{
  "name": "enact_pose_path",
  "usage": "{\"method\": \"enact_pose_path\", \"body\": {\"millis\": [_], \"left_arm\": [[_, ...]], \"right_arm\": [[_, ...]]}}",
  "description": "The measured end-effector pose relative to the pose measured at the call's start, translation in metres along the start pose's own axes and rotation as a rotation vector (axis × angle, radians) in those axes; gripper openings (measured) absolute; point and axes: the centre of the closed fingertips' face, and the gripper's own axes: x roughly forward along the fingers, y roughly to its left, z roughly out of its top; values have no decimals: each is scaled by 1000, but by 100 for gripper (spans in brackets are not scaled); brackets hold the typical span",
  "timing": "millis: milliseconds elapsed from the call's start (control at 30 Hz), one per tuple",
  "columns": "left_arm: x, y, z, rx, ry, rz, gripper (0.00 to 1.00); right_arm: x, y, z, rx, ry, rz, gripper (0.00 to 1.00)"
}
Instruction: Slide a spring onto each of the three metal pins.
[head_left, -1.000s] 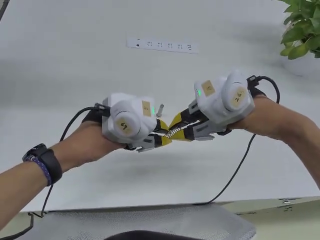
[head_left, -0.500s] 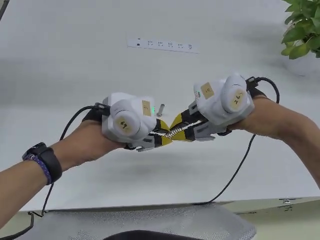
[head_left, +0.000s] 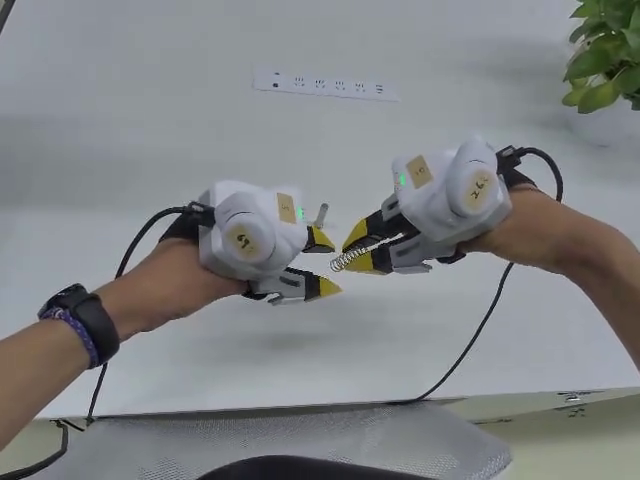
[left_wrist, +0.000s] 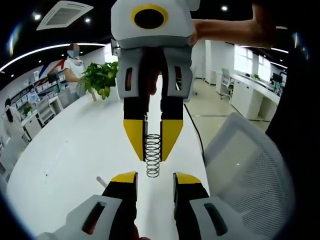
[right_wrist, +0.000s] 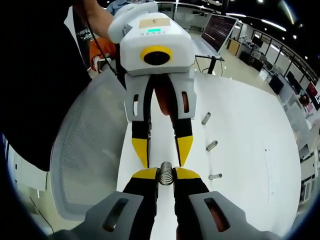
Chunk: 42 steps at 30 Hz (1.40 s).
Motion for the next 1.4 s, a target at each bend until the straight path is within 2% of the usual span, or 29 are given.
{"method": "enact_pose_path", "body": {"millis": [233,633,867,1400], "left_arm": [[-7,7,-3,-46,-12,29,23],[-32,25,-24,-131,-10,119,27],[-47,31,-35,-167,-4,159,30],[-81,37,-53,-253,-11,252,36]], "right_arm": [[1,-1,-3,13,7,-2,9],[7,-16,-22,49,32,-11,9],[7,-23,-29,64,51,-13,9],[8,-46,-45,91,93,-27,9]]}}
